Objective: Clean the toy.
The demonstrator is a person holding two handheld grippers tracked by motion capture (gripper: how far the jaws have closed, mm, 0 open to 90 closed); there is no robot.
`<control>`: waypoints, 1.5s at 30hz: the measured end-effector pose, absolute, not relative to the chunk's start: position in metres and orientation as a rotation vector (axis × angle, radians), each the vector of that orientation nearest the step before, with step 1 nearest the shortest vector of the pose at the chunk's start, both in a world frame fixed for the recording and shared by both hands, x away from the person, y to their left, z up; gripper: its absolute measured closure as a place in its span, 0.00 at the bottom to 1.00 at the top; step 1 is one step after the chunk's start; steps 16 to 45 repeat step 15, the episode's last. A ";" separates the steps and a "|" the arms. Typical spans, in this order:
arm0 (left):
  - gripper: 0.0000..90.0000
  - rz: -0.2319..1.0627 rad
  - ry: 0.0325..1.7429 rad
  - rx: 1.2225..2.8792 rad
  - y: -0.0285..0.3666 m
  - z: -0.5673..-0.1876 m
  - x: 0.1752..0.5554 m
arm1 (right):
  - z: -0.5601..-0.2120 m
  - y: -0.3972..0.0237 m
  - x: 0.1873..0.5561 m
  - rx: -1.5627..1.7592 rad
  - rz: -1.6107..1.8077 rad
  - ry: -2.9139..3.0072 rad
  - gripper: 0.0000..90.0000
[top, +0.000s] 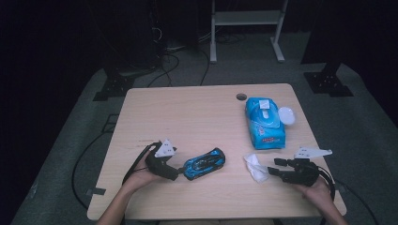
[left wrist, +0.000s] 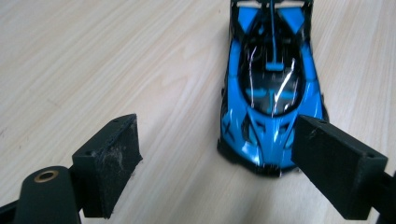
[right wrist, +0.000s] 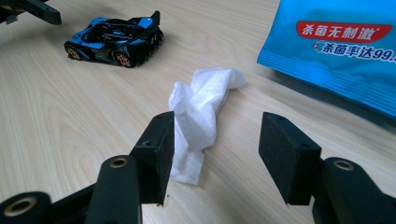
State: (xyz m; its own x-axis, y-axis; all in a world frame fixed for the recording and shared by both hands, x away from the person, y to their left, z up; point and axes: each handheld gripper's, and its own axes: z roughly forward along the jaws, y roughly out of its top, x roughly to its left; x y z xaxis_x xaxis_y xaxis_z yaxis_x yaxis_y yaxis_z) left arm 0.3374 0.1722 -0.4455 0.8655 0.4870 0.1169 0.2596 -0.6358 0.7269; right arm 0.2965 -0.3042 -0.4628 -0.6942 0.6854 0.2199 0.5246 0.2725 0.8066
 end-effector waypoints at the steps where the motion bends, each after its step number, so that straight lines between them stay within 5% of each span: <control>1: 0.16 0.394 0.539 2.281 0.174 -0.446 0.337 | -0.463 -0.304 0.296 1.136 1.395 2.360 0.49; 45: 0.12 0.412 0.648 2.214 0.197 -0.456 0.335 | -0.458 -0.311 0.286 1.142 1.463 2.275 0.47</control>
